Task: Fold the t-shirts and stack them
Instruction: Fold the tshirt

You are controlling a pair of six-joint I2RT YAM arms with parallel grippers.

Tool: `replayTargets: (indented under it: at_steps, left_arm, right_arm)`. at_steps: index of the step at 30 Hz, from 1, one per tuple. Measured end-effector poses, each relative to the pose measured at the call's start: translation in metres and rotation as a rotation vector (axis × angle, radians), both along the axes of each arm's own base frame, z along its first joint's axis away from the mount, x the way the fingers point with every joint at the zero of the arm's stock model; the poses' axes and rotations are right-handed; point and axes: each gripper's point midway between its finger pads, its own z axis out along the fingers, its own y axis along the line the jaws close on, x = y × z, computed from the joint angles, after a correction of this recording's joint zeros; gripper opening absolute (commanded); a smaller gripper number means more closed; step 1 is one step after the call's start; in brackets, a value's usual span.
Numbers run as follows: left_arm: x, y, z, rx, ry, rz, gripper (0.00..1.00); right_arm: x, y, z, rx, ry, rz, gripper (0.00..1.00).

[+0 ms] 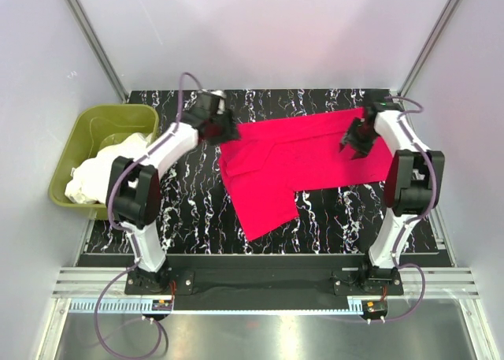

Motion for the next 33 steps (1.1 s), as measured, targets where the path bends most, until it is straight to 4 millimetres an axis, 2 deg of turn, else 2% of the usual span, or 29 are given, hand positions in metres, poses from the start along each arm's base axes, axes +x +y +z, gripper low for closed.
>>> replayTargets:
  at_steps: [2, 3, 4, 5, 7, 10, 12, 15, 24, 28, 33]
  left_arm:
    - [-0.019, -0.044, 0.006, -0.030, -0.023, -0.116, 0.57]
    - [-0.030, -0.065, 0.003, -0.038, -0.019, -0.173, 0.55]
    - [-0.041, -0.080, -0.005, -0.038, -0.006, -0.219, 0.48]
    - [-0.052, -0.093, -0.015, -0.035, 0.016, -0.259, 0.47]
    - [-0.068, -0.104, -0.041, -0.017, 0.071, -0.305, 0.46]
    - [-0.089, -0.094, -0.085, 0.024, 0.173, -0.307, 0.47]
    - [-0.098, -0.085, -0.101, 0.039, 0.220, -0.292, 0.49]
    - [-0.092, -0.081, -0.100, 0.040, 0.210, -0.273, 0.50]
    - [-0.095, -0.076, -0.102, 0.037, 0.214, -0.231, 0.50]
    - [-0.105, -0.068, -0.103, 0.046, 0.217, -0.216, 0.50]
    - [-0.119, -0.055, -0.104, 0.067, 0.223, -0.205, 0.50]
  right_arm:
    - [0.006, -0.027, 0.004, -0.011, -0.015, -0.071, 0.57]
    - [0.008, -0.037, 0.006, -0.017, -0.018, -0.095, 0.57]
    - [0.010, -0.042, 0.006, -0.022, -0.020, -0.107, 0.57]
    - [0.014, -0.043, 0.007, -0.024, -0.025, -0.108, 0.56]
    - [0.021, -0.039, 0.005, -0.024, -0.029, -0.092, 0.54]
    - [0.022, -0.031, -0.005, -0.021, -0.008, -0.066, 0.54]
    - [0.021, -0.028, -0.013, -0.022, 0.011, -0.051, 0.55]
    - [0.017, -0.028, -0.025, -0.027, 0.038, -0.039, 0.56]
    - [-0.012, -0.029, -0.071, -0.045, 0.159, -0.007, 0.58]
    - [-0.018, -0.028, -0.072, -0.051, 0.142, -0.018, 0.58]
    - [-0.047, -0.020, -0.072, -0.019, 0.153, -0.064, 0.57]
